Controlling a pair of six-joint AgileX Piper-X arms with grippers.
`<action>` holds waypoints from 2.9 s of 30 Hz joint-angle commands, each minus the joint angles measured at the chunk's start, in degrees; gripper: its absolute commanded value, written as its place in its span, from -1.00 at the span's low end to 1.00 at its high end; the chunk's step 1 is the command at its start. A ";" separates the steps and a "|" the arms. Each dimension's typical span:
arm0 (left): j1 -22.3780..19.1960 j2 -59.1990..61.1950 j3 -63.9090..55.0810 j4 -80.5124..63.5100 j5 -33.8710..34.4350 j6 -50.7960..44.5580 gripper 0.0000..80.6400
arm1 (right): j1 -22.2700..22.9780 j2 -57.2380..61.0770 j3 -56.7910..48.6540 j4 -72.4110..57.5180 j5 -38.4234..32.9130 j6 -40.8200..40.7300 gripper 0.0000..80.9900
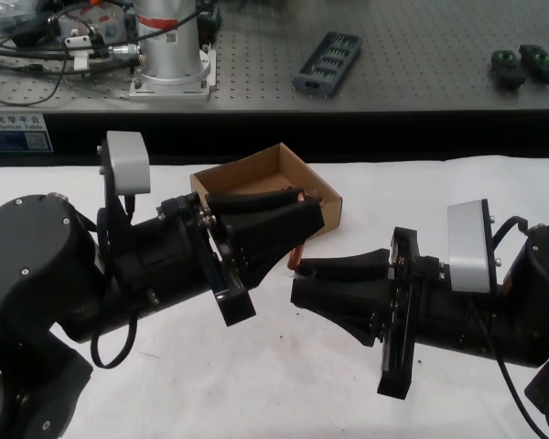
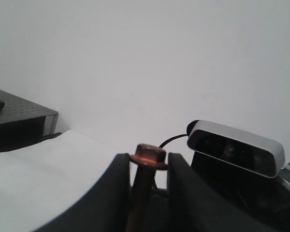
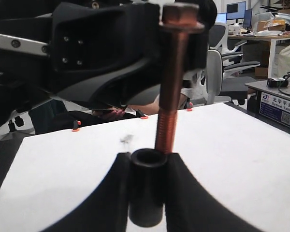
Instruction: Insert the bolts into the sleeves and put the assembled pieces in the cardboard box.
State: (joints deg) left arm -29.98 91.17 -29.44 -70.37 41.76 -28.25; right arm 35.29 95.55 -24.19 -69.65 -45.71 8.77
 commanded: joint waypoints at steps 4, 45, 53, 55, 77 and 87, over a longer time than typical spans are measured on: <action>-0.83 1.21 -0.11 -1.45 1.20 -0.36 -0.98 | -0.28 -0.84 -0.64 -1.30 0.12 0.21 -0.86; -0.69 1.32 2.84 -13.90 -3.55 -3.56 -0.98 | -0.28 -0.84 -0.64 -0.83 0.12 -3.20 -0.86; -0.69 1.32 2.84 -13.27 -3.03 -7.10 -0.98 | -0.28 -0.84 -0.64 -1.93 0.12 -1.95 -0.86; -0.69 1.32 2.69 -13.27 -2.01 -8.45 -0.98 | -0.28 -0.84 -0.64 -2.54 0.12 -1.85 -0.86; -0.69 1.32 2.67 -11.36 0.07 -13.20 -0.98 | -0.15 -0.84 -0.64 -5.94 -2.64 1.13 -0.86; -0.69 1.32 2.67 -10.65 0.07 -11.65 -0.98 | -0.28 -0.84 -0.64 -7.01 -2.64 2.18 -0.86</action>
State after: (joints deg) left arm -30.70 92.51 -26.69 -82.81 40.91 -41.29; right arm 35.29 95.55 -24.30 -73.54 -47.53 10.43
